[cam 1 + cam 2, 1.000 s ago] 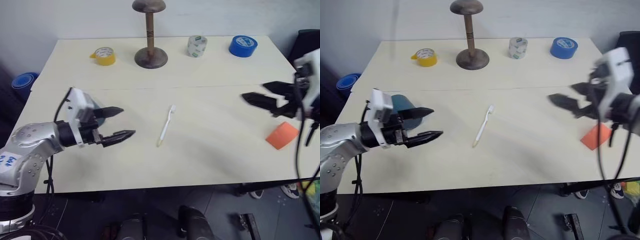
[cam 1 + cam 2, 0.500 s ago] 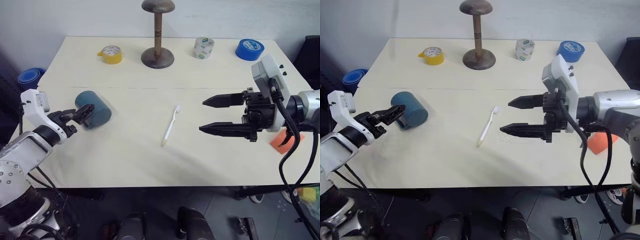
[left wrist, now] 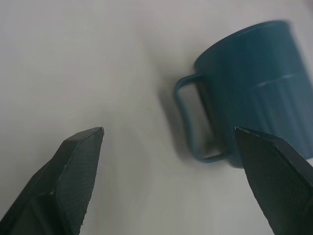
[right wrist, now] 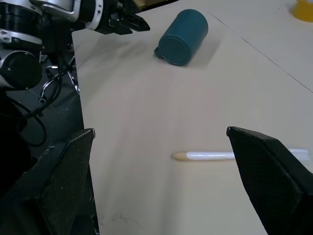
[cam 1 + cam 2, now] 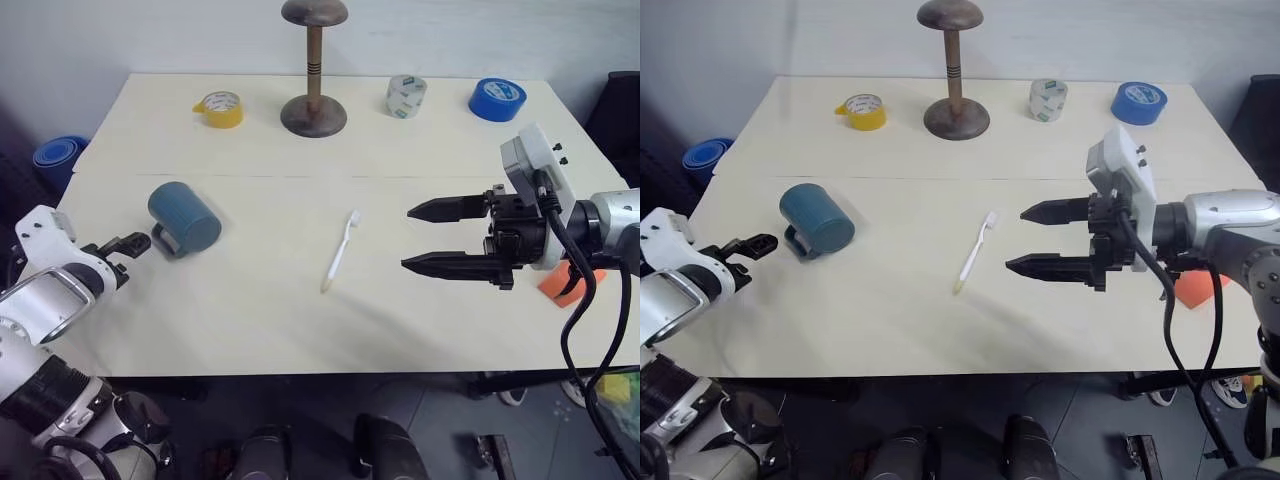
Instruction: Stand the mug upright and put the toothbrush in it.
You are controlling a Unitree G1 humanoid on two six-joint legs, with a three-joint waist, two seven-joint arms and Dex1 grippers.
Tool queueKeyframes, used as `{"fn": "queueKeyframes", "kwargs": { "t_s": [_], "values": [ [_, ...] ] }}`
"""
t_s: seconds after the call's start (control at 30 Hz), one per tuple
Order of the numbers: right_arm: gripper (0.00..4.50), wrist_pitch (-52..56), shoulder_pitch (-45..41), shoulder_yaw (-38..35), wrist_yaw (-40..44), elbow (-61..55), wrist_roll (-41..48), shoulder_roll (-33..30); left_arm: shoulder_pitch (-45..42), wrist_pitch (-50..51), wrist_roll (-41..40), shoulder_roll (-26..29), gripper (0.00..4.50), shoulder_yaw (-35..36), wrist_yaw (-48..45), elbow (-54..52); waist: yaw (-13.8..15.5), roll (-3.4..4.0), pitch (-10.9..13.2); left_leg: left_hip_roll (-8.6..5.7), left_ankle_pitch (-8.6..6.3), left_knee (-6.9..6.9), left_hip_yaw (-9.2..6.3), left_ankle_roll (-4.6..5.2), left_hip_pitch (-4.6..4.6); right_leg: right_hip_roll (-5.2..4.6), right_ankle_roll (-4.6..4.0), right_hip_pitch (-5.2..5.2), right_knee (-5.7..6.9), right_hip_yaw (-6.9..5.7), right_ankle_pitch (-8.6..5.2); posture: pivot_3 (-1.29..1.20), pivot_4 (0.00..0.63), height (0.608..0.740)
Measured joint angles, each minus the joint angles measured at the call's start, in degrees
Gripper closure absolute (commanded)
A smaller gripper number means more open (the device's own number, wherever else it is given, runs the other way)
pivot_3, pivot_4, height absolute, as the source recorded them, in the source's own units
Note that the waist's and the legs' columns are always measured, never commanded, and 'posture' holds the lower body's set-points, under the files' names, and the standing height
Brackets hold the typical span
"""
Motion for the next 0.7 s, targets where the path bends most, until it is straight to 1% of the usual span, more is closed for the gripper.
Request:
{"fn": "queueKeyframes", "kwargs": {
  "t_s": [0.07, 0.17, 0.4, 0.5, 0.7],
  "values": [
    [0.01, -0.38, 0.01, -0.01, 0.27, -0.52, 0.32, 0.0, -3.11, -0.02, 1.77, 2.33, 0.0, -1.7, 0.31, 5.83, -0.06, -0.01, 0.0, 0.0, 0.0, -0.01, 0.02, 0.0, -0.01, 0.0, 0.0, 0.0, -0.01, -0.01, 0.0, 0.0, 0.15, 0.74],
    [0.01, -0.52, 0.16, -0.02, 0.06, -1.21, 0.53, 0.16, -5.27, -0.05, 3.78, 4.05, 0.0, -4.4, -0.58, 12.09, -0.19, -0.02, -0.01, -0.01, 0.0, -0.12, 0.05, -0.02, 0.02, 0.01, 0.0, -0.02, -0.02, -0.04, 0.0, 0.0, 0.15, 0.74],
    [0.01, -0.4, 1.84, -1.2, -1.8, -2.45, 2.94, 0.96, -8.73, -0.35, 8.59, 6.51, 0.0, -10.6, -6.02, 19.69, -0.17, -0.02, -0.01, -0.01, 0.05, -0.15, 0.1, -0.1, 0.09, 0.01, 0.0, -0.03, 0.04, -0.04, 0.0, 0.0, 0.15, 0.74],
    [0.01, -0.35, 1.9, -1.27, -1.92, -3.49, 4.52, 0.96, -10.09, -2.07, 11.95, 7.41, 0.0, -14.44, -10.84, 22.08, 0.02, -0.02, -0.02, -0.01, 0.07, -0.14, 0.1, -0.11, 0.09, 0.0, 0.0, 0.0, 0.03, -0.04, 0.0, 0.0, 0.15, 0.74],
    [0.01, -0.27, 1.95, -1.28, -3.77, -3.69, 6.07, 0.96, -13.43, -5.51, 17.57, 7.37, 0.0, -17.71, -17.11, 27.18, 0.02, -0.01, -0.02, -0.02, 0.09, -0.14, 0.11, -0.12, 0.1, -0.01, 0.0, 0.0, 0.05, -0.04, 0.0, 0.0, 0.15, 0.74]
  ]
}}
